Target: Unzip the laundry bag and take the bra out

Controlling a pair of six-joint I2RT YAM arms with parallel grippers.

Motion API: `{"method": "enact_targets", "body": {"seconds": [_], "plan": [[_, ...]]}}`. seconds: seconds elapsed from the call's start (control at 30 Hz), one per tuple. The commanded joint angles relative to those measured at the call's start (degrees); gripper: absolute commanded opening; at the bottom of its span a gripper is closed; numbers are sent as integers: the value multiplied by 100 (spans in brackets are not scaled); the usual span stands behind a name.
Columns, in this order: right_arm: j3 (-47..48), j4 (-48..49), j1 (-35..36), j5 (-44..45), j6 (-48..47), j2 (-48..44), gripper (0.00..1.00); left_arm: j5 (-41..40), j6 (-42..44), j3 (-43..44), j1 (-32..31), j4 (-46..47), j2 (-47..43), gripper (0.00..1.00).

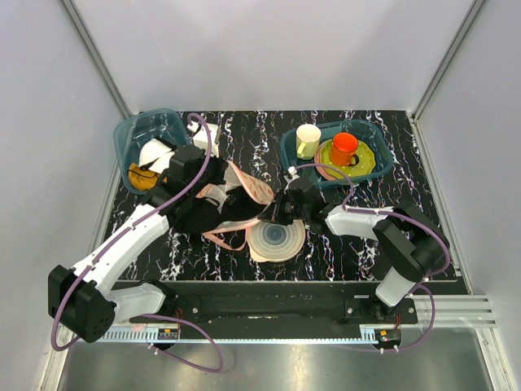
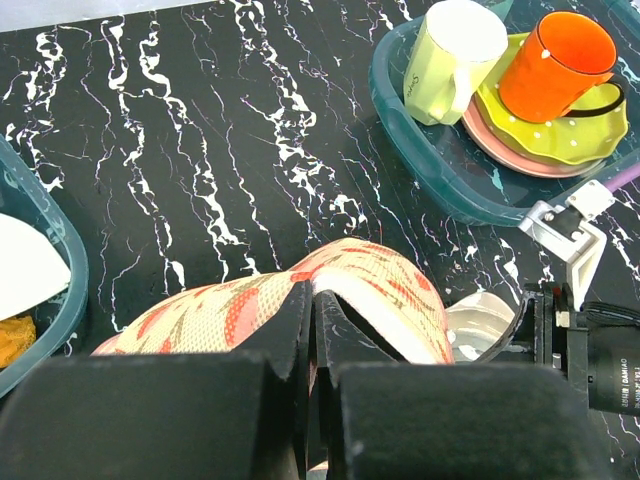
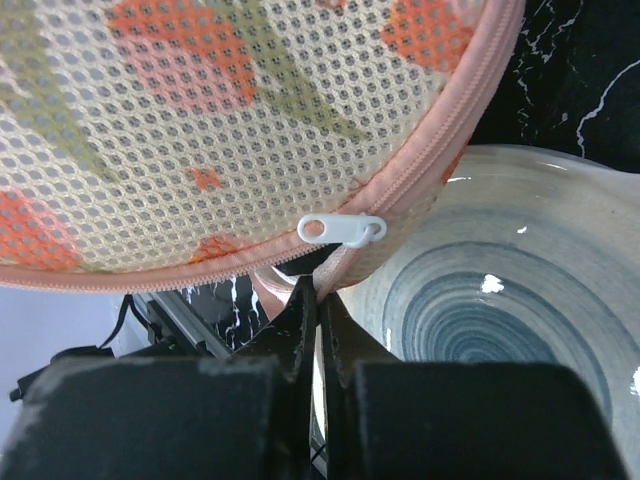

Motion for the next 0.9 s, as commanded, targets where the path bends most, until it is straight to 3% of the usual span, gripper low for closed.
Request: {"method": "enact_targets", "body": {"seconds": [0.0,0.13,0.4,0.63,0.77,0.8,0.83,0.87], "plan": [[170,223,63,268,-80,-168,0,-21,-48,231,28,482,-25,0],[126,-84,63,417,-212,-572,0,-363,-110,266,36,867,158,0],[73,-980,71,426,-616,-1644,0,-1049,-163,1794,28,1035,2467,0],[670,-1219,10,207,-608,-1689,0,-1024,-522,2954,28,1063,4094,0],[1303,-1280,-43,145,-546,-1382,0,-549,-541,3439,36,561,4168,56],[1365,-1280,-104,101,-529,-1329,0,-496,-549,3378,45,570,4080,88],[1400,-1280,-148,-21,-502,-1267,0,-435,-471,3360,45,570,3992,98],[1418,-1237,-192,-57,-433,-1162,0,-382,-409,3360,54,509,3844,99]]}}
